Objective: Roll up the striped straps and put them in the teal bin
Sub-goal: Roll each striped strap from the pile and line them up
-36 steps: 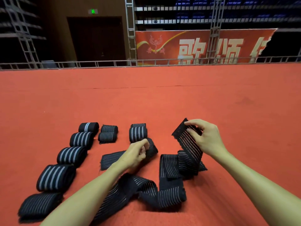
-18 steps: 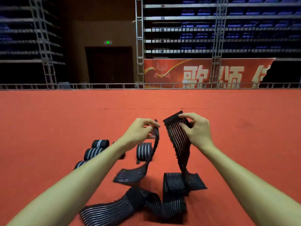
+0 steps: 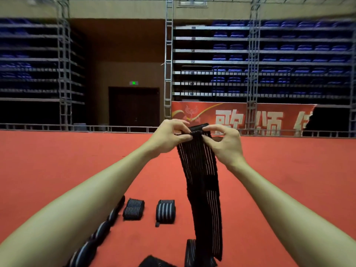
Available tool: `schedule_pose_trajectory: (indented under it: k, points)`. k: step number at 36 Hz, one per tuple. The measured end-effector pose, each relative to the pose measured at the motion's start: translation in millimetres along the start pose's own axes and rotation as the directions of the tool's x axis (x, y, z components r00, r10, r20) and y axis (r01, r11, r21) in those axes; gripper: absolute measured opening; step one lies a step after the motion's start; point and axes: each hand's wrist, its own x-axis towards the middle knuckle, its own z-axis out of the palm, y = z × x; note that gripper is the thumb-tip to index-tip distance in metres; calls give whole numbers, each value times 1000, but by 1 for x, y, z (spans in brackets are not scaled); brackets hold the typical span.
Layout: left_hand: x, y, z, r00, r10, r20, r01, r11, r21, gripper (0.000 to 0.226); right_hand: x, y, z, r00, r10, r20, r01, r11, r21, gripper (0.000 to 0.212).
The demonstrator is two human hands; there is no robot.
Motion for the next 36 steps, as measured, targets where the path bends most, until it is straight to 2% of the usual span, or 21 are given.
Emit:
schedule_pose_trajectory:
  k: [3,6,9,11,13,19,24,36]
  points:
    - [2,11,0,1000,-3,-15,2,998,-70,13,3,-5,-7,999,13,36,-14,999,39,13]
    - [2,16,2,1000,-5,-29,2,994,-105,18,4,-9,-14,993,91,71,-99,989,114,6]
    - [2,20,4,999,-1,-38,-4,992,-124,16,5,-14,-22,978,167,123,-192,955,228,10]
    - [2,23,5,999,4,-40,-9,992,-127,14,6,-19,-28,970,173,171,-209,953,219,4]
    - [2,24,8,999,12,-37,-16,993,-119,12,6,-21,-30,970,151,191,-185,967,178,11]
    - [1,27,14,999,29,-31,-33,993,-112,7,6,-16,-35,973,181,140,-207,957,204,19]
    - [0,26,9,1000,26,-6,-27,988,-150,15,1,-10,-38,965,229,126,-254,936,246,11]
    - [-4,17,13,998,58,3,-56,981,-188,19,-3,-6,-36,968,241,72,-251,942,222,13]
